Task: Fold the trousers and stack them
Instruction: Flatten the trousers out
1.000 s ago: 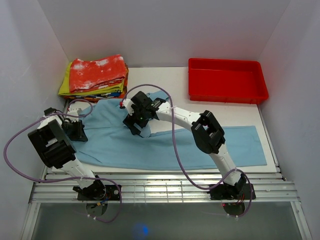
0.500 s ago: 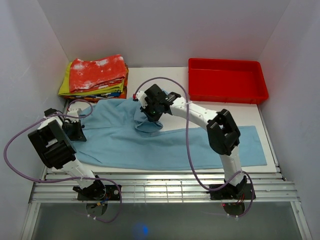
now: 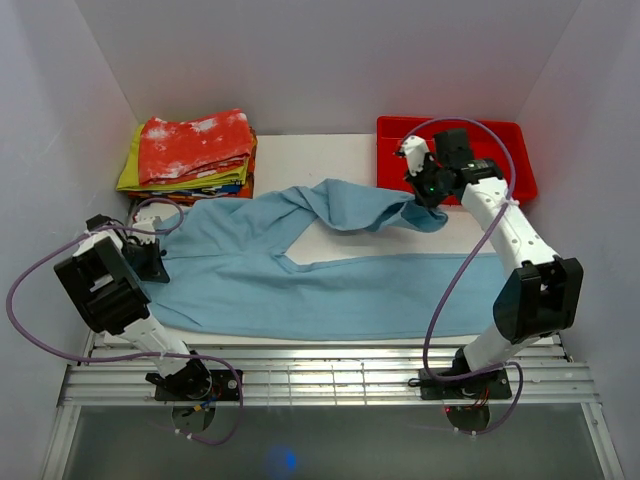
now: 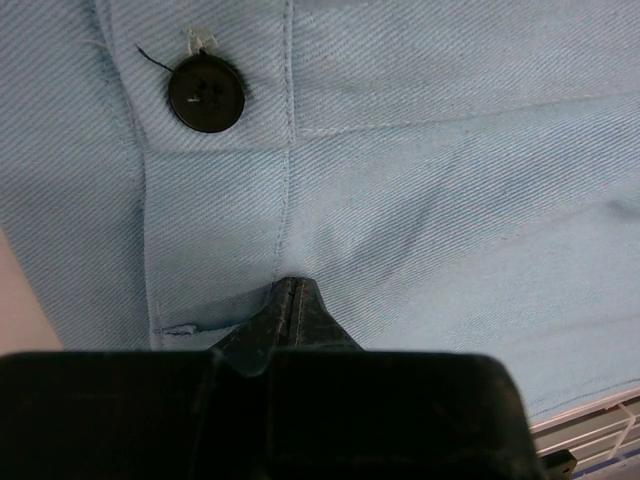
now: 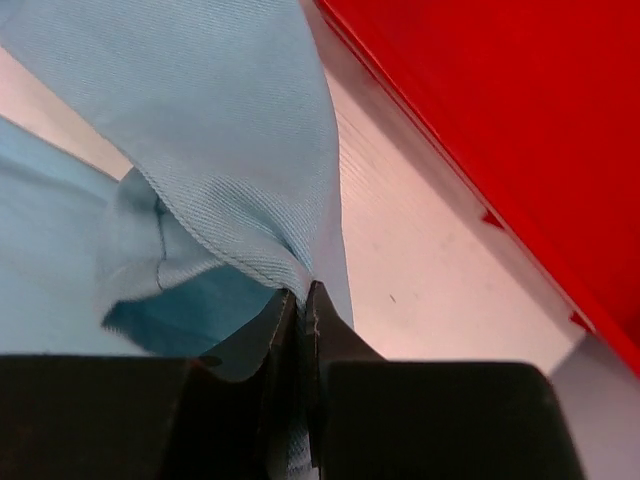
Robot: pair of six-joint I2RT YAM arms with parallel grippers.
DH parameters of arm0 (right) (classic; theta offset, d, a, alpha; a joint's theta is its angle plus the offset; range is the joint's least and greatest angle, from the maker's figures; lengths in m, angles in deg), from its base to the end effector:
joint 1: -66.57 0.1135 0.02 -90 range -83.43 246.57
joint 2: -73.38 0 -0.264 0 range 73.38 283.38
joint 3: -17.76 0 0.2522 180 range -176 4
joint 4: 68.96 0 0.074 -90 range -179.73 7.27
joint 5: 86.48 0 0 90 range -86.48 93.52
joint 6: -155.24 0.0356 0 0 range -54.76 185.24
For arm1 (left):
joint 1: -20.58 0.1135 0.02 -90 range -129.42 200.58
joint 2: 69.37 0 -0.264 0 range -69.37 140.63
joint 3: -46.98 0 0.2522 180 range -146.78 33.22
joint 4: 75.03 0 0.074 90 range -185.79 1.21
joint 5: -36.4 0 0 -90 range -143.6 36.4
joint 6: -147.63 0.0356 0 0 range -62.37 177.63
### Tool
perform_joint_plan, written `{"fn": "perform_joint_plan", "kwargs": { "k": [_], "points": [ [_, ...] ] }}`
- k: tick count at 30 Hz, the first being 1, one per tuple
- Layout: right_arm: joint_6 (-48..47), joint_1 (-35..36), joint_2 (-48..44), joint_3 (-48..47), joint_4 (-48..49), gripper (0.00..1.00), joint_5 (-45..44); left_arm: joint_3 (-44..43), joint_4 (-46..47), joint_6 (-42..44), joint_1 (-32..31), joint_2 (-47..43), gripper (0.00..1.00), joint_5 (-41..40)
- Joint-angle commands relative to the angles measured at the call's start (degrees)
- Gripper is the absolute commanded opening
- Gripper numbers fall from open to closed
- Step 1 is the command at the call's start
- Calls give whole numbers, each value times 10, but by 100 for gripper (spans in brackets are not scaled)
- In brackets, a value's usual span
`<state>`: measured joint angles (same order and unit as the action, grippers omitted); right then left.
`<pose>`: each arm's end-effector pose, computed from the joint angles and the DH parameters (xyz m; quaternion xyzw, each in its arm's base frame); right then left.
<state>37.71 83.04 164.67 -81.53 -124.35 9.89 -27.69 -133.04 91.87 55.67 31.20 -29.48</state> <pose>0.3343 0.1029 0.3320 -0.3672 0.8549 0.0166 0.3661 0.2592 0.1643 0.1570 0.0039 0.9766 -0.1421 0.1614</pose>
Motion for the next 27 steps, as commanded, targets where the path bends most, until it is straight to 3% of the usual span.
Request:
{"fn": "perform_joint_plan", "kwargs": {
  "k": [1, 10, 18, 21, 23, 25, 27],
  "points": [
    [-123, -91, -34, 22, -46, 8, -9, -8, 37, 49, 26, 36, 0, -122],
    [-277, -253, -50, 72, -42, 8, -13, -47, 37, 94, 52, 52, 0, -153],
    [-364, -293, -83, 181, 7, 8, 3, -39, 7, 169, 69, 29, 0, -105],
    [-366, -293, -92, 211, 31, 25, 13, -54, -35, 182, 69, 16, 21, -57],
    [-341, -293, -81, 194, 36, 46, 10, -66, -67, 181, 69, 7, 39, -19],
    [-318, -304, -67, 167, 35, 69, 9, -70, -74, 174, 69, -6, 45, -2],
    [-285, -321, -45, 120, 28, 69, 26, -69, -82, 171, 68, -31, 51, 28]
  ]
}}
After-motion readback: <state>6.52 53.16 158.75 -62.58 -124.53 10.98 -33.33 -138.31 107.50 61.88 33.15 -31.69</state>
